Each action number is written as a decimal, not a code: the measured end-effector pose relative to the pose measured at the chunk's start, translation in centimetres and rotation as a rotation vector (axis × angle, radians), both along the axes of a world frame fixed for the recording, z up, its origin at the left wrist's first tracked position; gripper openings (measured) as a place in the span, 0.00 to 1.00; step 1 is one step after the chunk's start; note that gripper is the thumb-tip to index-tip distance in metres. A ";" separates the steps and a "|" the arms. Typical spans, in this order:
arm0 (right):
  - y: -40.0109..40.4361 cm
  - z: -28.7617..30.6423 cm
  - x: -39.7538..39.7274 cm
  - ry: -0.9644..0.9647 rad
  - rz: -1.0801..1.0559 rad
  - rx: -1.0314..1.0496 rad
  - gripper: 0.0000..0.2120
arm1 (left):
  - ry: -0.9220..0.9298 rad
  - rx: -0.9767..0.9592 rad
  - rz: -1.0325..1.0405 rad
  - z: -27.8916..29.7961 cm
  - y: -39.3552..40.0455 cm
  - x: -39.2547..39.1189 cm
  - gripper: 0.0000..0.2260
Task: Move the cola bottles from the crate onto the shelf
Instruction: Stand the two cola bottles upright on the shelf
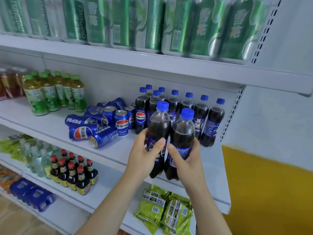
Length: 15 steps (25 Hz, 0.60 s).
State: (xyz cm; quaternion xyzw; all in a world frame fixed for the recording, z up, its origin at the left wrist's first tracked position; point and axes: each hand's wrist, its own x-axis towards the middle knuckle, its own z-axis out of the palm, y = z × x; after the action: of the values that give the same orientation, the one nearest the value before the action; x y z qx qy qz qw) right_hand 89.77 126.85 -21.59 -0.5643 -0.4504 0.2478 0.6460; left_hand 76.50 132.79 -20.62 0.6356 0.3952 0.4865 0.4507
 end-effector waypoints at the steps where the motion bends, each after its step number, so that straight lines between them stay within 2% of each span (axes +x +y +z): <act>1: 0.7 -0.2 0.2 0.003 -0.011 -0.002 0.26 | 0.011 0.008 -0.006 0.0 0.9 0.2 0.20; 5: 4.2 -0.6 0.8 0.029 -0.068 -0.017 0.27 | 0.040 0.014 -0.071 -0.1 5.3 0.6 0.22; 10: 7.4 -1.0 0.4 0.037 -0.172 -0.031 0.27 | -0.005 0.004 -0.179 -0.9 10.0 0.8 0.17; 15: 9.7 -1.7 -0.8 0.046 -0.286 -0.023 0.25 | 0.020 0.032 -0.291 -1.6 13.9 0.7 0.18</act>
State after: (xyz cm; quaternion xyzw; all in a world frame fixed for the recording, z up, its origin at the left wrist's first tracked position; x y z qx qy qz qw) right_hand 88.95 136.52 -23.26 -0.6243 -0.3475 0.1712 0.6784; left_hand 77.18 146.64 -22.26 0.6981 0.2955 0.4158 0.5024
